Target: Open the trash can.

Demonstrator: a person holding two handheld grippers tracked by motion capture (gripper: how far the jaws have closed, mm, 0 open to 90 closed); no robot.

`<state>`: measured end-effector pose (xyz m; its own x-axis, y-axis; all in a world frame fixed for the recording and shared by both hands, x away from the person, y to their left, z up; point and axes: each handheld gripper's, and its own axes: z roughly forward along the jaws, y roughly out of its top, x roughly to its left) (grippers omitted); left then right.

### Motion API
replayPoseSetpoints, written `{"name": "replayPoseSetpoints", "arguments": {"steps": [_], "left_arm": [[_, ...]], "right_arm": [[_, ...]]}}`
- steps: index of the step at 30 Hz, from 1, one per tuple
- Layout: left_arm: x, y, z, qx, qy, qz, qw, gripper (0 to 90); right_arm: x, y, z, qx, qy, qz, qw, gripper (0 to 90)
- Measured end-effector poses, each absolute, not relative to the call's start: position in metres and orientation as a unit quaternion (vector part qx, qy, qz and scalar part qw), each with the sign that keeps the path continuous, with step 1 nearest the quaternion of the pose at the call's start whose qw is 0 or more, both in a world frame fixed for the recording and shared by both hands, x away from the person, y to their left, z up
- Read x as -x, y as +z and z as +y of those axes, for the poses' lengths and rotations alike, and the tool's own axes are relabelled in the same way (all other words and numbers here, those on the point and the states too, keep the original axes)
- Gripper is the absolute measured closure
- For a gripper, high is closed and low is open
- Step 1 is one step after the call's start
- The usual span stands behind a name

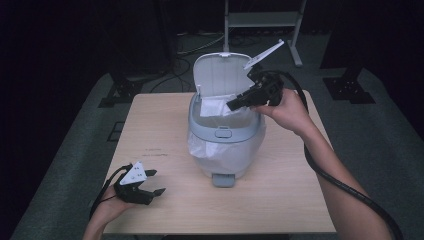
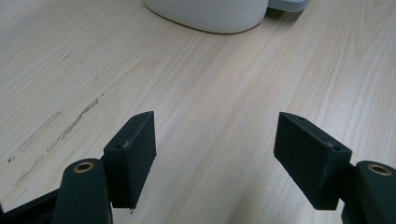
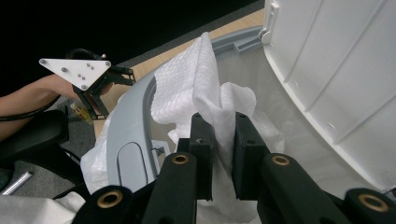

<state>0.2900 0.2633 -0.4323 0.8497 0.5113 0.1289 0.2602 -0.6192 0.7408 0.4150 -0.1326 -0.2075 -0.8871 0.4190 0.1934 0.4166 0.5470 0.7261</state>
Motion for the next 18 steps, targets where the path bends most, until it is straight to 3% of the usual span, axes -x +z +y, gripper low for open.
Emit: {"name": "replayPoseSetpoints", "arguments": {"steps": [18], "left_arm": [[-0.290, -0.432, 0.264, -0.885, 0.167, 0.218, 0.377, 28.7]], "right_arm": [[-0.421, -0.220, -0.133, -0.248, 0.414, 0.876, -0.003, 67.1]]}}
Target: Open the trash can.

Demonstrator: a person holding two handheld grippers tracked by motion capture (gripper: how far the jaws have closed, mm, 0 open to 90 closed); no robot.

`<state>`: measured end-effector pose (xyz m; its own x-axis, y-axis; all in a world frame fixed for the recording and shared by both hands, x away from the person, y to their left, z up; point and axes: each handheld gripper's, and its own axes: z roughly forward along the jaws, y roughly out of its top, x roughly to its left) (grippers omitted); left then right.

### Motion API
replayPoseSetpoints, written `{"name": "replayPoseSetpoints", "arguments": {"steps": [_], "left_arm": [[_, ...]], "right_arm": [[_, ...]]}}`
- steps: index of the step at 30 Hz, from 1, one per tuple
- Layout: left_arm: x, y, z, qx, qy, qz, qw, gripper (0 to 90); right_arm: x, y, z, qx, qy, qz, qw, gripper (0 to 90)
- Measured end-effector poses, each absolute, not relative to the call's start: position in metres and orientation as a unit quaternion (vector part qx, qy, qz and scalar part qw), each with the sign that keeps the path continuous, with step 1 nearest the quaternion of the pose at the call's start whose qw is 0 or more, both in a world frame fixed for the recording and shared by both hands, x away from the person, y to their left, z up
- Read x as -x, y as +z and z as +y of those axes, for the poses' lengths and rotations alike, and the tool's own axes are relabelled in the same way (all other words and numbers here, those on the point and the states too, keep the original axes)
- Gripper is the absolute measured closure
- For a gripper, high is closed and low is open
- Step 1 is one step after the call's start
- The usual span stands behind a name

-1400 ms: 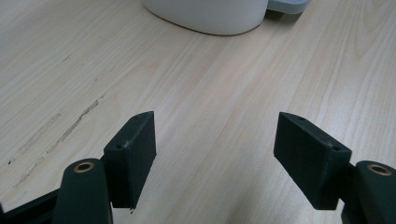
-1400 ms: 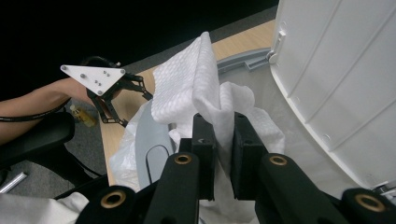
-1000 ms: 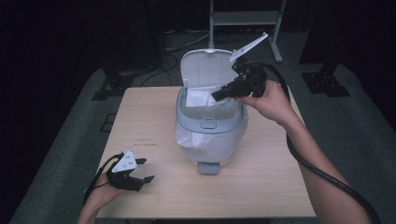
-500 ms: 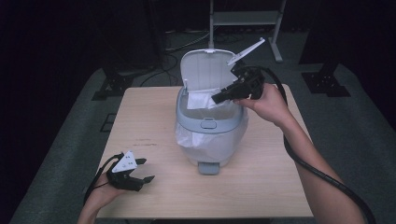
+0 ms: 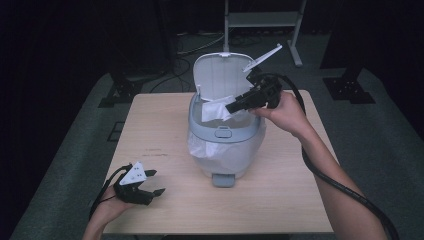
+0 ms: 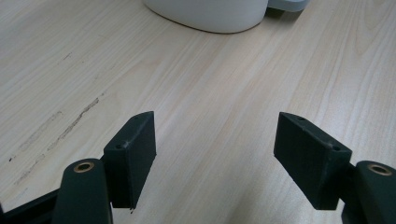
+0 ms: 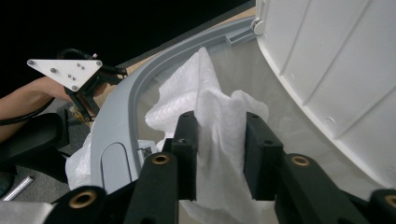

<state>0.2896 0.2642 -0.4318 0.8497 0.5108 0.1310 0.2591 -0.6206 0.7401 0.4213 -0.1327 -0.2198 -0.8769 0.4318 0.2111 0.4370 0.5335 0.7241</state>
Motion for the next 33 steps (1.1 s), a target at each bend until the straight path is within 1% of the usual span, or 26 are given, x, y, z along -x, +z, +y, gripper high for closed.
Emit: {"name": "replayPoseSetpoints", "arguments": {"steps": [1, 5, 12, 22, 23, 24, 25, 28, 31, 33], "left_arm": [[-0.290, -0.432, 0.264, -0.884, 0.166, 0.218, 0.380, 28.7], [-0.290, -0.432, 0.264, -0.883, 0.166, 0.218, 0.381, 28.7], [-0.290, -0.432, 0.266, -0.884, 0.165, 0.218, 0.380, 28.6], [-0.292, -0.433, 0.267, -0.883, 0.164, 0.219, 0.380, 28.7], [-0.292, -0.433, 0.267, -0.883, 0.164, 0.220, 0.382, 28.7], [-0.292, -0.433, 0.267, -0.883, 0.164, 0.220, 0.382, 28.6], [-0.293, -0.433, 0.266, -0.882, 0.163, 0.220, 0.382, 28.6], [-0.293, -0.433, 0.266, -0.883, 0.163, 0.219, 0.382, 28.6], [-0.293, -0.433, 0.265, -0.882, 0.163, 0.218, 0.384, 28.7], [-0.293, -0.432, 0.265, -0.882, 0.163, 0.218, 0.384, 28.6]], "right_arm": [[-0.422, -0.220, -0.133, 0.249, -0.417, -0.874, 0.002, 63.0], [-0.422, -0.219, -0.133, 0.251, -0.424, -0.870, 0.003, 61.2], [-0.422, -0.219, -0.132, 0.246, -0.427, -0.870, 0.006, 61.4], [-0.417, -0.218, -0.144, 0.245, -0.428, -0.870, 0.007, 70.1], [-0.416, -0.218, -0.149, 0.244, -0.426, -0.871, 0.007, 72.3], [-0.416, -0.218, -0.149, 0.244, -0.426, -0.871, 0.007, 72.3], [-0.415, -0.218, -0.154, 0.246, -0.428, -0.870, 0.005, 76.2], [-0.413, -0.218, -0.160, 0.250, -0.431, -0.867, 0.004, 78.1], [-0.410, -0.217, -0.171, 0.257, -0.430, -0.865, -0.001, 82.8], [-0.409, -0.217, -0.176, 0.259, -0.430, -0.865, -0.004, 83.3]]}}
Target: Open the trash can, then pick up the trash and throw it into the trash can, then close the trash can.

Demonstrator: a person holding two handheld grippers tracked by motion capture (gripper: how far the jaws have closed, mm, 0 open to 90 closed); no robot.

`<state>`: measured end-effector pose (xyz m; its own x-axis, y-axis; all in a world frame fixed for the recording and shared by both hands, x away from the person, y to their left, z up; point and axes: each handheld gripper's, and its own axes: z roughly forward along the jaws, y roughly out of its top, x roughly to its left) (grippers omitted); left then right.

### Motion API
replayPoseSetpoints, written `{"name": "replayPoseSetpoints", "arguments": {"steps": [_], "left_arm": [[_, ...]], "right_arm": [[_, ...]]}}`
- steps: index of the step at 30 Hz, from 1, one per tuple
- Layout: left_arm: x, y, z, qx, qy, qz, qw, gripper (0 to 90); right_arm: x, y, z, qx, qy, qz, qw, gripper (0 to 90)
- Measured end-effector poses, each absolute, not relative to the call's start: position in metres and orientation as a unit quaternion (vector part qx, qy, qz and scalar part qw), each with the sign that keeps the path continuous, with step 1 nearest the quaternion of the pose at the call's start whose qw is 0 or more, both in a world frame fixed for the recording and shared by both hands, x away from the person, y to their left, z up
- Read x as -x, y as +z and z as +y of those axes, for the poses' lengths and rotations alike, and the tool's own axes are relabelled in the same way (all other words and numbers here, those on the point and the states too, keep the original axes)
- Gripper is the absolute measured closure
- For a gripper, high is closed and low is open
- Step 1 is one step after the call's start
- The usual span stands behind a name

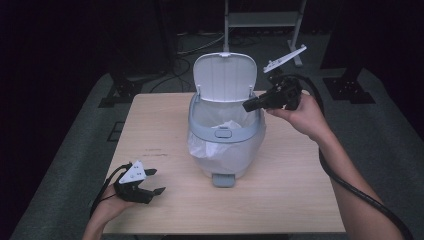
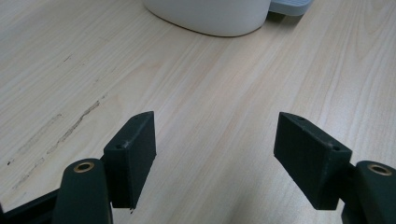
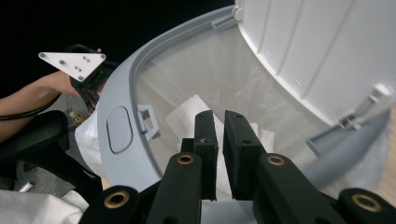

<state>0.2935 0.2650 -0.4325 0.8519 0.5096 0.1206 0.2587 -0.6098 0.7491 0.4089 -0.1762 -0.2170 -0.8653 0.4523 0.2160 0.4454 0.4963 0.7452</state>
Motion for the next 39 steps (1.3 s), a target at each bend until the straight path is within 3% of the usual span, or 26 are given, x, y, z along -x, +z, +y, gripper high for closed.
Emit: {"name": "replayPoseSetpoints", "arguments": {"steps": [19, 39], "left_arm": [[-0.294, -0.433, 0.263, -0.883, 0.161, 0.215, 0.384, 28.6], [-0.295, -0.433, 0.266, -0.880, 0.159, 0.218, 0.389, 28.6]], "right_arm": [[-0.401, -0.220, -0.213, -0.285, 0.426, 0.859, 0.015, 86.4], [-0.436, -0.220, -0.239, -0.343, 0.408, 0.845, 0.031, 89.6]]}}
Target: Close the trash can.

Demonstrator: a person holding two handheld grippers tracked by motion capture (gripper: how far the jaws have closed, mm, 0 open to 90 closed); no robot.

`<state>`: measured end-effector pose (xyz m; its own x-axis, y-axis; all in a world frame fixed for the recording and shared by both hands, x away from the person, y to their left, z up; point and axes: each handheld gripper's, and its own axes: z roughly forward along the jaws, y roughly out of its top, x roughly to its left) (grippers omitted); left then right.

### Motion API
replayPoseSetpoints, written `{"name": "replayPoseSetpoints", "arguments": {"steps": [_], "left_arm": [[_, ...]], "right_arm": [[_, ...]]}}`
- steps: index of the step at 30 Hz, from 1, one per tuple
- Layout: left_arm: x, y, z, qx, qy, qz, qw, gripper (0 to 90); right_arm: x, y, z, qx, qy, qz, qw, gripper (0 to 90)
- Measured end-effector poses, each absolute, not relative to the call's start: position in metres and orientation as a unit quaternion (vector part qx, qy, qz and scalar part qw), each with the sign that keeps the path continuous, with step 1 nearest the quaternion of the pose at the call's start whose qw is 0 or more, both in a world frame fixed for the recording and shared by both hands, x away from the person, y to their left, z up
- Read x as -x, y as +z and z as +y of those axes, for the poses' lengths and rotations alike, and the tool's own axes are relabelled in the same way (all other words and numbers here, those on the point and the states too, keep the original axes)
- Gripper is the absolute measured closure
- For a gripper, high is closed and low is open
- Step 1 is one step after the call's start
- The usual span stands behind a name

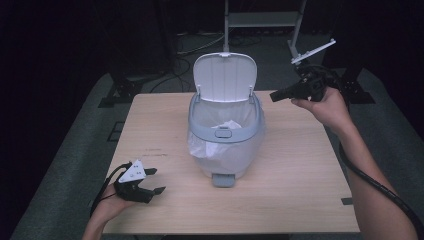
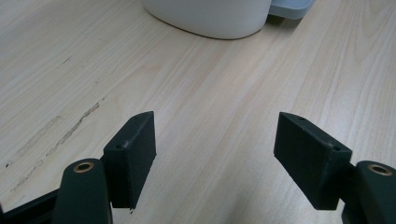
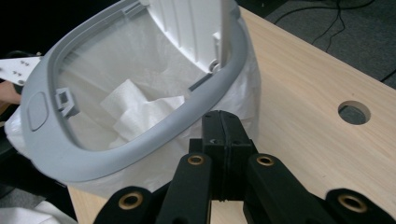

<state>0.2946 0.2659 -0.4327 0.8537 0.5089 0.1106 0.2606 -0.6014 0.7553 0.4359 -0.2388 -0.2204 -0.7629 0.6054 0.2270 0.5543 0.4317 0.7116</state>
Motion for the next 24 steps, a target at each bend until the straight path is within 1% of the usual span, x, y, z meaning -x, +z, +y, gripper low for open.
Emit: {"name": "replayPoseSetpoints", "arguments": {"steps": [14, 24], "left_arm": [[-0.294, -0.433, 0.265, -0.885, 0.160, 0.215, 0.380, 28.5], [-0.294, -0.433, 0.264, -0.885, 0.161, 0.215, 0.380, 28.2]], "right_arm": [[-0.459, -0.222, -0.239, -0.364, 0.406, 0.837, 0.036, 89.7], [-0.475, -0.213, -0.235, -0.369, 0.420, 0.828, 0.040, 89.7]]}}
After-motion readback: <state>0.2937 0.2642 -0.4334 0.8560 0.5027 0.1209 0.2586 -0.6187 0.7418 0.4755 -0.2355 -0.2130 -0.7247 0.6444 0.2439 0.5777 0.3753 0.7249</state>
